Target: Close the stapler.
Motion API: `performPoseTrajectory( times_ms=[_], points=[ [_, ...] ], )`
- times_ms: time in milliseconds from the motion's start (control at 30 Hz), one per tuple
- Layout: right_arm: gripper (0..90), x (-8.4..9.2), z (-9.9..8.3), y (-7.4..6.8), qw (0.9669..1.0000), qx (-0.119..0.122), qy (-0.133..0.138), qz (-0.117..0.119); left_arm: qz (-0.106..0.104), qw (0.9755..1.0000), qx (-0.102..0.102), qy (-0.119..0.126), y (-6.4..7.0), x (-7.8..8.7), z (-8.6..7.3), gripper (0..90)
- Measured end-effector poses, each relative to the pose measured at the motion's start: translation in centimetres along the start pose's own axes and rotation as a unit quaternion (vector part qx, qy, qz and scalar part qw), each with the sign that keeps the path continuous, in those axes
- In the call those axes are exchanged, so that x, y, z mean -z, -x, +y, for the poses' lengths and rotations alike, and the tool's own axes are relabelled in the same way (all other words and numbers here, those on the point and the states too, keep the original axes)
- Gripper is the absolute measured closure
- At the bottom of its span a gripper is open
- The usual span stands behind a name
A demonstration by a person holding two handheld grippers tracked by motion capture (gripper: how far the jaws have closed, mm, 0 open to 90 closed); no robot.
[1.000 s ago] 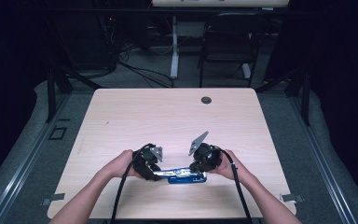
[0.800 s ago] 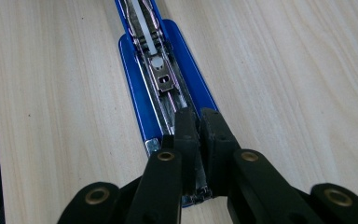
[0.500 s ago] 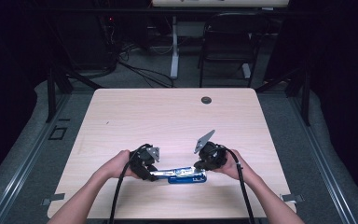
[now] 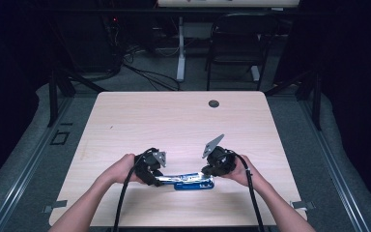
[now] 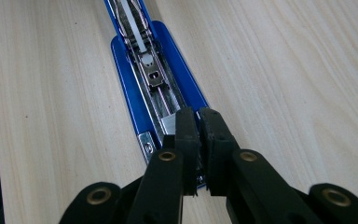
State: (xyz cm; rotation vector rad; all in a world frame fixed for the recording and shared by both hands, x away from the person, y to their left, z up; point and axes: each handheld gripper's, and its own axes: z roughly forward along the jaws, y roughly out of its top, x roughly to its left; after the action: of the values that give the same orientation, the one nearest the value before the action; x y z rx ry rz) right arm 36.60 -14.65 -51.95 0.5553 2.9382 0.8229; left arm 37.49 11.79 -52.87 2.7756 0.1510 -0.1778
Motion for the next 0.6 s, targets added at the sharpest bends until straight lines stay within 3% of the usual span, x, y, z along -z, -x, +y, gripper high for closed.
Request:
performPoseTrajectory(
  times_ms=[167,300,600],
  points=[
    [89.2,-0.5,0.6,-0.8,0.9998,0.007,0.018,0.0,0.004,1.0,0.0,0.002,0.1,0.3,0.1,64.7],
    [90.0,-1.3,1.4,-1.5,0.9997,0.017,0.019,-0.006,0.002,1.0,0.003,0.007,0.1,0.2,0.0,64.6],
    [90.0,-2.8,2.4,-2.2,0.9995,0.027,0.017,0.006,-0.001,1.0,0.004,0.008,0.1,0.4,0.1,64.2]
  ],
)
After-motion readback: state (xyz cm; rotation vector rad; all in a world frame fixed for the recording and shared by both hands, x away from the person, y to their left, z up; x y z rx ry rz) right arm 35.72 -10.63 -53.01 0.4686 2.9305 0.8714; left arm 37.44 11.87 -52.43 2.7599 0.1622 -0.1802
